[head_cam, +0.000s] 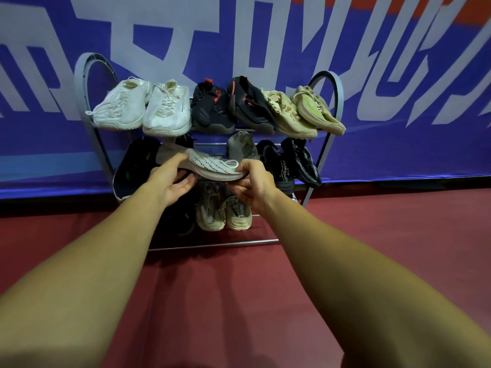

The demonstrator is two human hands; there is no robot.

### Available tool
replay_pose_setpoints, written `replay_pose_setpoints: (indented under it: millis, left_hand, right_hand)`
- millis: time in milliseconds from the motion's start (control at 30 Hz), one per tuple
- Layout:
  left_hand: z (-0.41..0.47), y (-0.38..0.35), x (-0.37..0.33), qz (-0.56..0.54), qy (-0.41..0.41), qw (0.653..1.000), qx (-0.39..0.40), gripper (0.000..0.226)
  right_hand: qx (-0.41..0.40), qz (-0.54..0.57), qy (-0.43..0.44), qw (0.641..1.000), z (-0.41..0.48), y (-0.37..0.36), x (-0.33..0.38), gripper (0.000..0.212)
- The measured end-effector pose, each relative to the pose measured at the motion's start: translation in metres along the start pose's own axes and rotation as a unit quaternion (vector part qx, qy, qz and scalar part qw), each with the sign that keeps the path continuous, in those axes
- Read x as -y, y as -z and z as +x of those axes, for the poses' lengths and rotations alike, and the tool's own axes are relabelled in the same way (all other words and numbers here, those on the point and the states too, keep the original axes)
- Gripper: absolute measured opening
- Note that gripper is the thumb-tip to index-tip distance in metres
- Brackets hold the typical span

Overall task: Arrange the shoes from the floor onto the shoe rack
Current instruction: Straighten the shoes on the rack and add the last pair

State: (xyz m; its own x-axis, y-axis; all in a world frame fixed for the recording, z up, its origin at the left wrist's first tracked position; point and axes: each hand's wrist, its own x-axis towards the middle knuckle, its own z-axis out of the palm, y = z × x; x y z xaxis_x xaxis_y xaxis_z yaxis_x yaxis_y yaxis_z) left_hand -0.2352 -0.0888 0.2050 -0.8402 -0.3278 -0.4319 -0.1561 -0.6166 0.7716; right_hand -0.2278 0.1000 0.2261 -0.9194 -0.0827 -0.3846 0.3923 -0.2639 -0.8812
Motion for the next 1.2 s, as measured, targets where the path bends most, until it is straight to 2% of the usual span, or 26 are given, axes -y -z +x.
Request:
replay_pose_setpoints:
  millis: [67,167,233,333,467,600,700,933,1000,1133,1200]
  left_hand:
    - [-0.002,-0.005,0.000,0.009,0.006,1.000,0.018,0.051]
    - [-0.010,-0.015,0.002,0.103,0.026,0.993,0.058,0.069]
    - [-0.012,-0.019,0.004,0.161,0.032,0.984,0.066,0.072]
    - [-0.009,-0.023,0.006,0.160,0.027,0.985,0.062,0.069]
    - [-0.003,-0.025,0.006,0.162,-0.028,0.986,0.040,0.067]
    - [-0.004,-0.028,0.007,0.183,-0.051,0.981,0.036,0.056]
    - [-0.005,-0.028,0.014,0.200,-0.045,0.978,0.040,0.036]
    - [-0.006,-0.016,0.015,0.243,0.004,0.967,0.076,0.036]
    - [-0.006,-0.015,0.013,0.249,0.022,0.965,0.086,0.029]
    - [-0.007,-0.011,0.012,0.281,0.058,0.954,0.091,0.027]
    - [-0.007,-0.008,0.013,0.299,0.086,0.945,0.102,0.025]
  right_hand:
    - [0.018,-0.008,0.006,1.000,-0.002,0.002,-0.001,0.009]
    - [0.007,-0.016,0.020,1.000,0.001,0.003,-0.003,0.036]
    - [-0.006,-0.007,0.034,0.999,0.003,0.004,-0.005,0.044]
    - [-0.004,-0.030,0.041,0.999,0.005,0.010,-0.007,0.043]
    - [0.004,-0.045,0.038,0.998,0.011,0.013,-0.007,0.036]
    - [0.011,-0.070,0.037,0.997,0.016,0.008,-0.007,0.032]
    - [0.048,-0.039,-0.003,0.998,0.019,0.006,-0.014,0.013]
    - [0.050,0.016,-0.031,0.998,0.035,0.002,-0.029,0.008]
    - [0.044,0.029,-0.034,0.998,0.043,-0.003,-0.035,0.005]
    - [0.044,0.047,-0.027,0.998,0.053,-0.011,-0.046,0.032]
    - [0.035,0.060,-0.022,0.997,0.058,-0.014,-0.049,0.032]
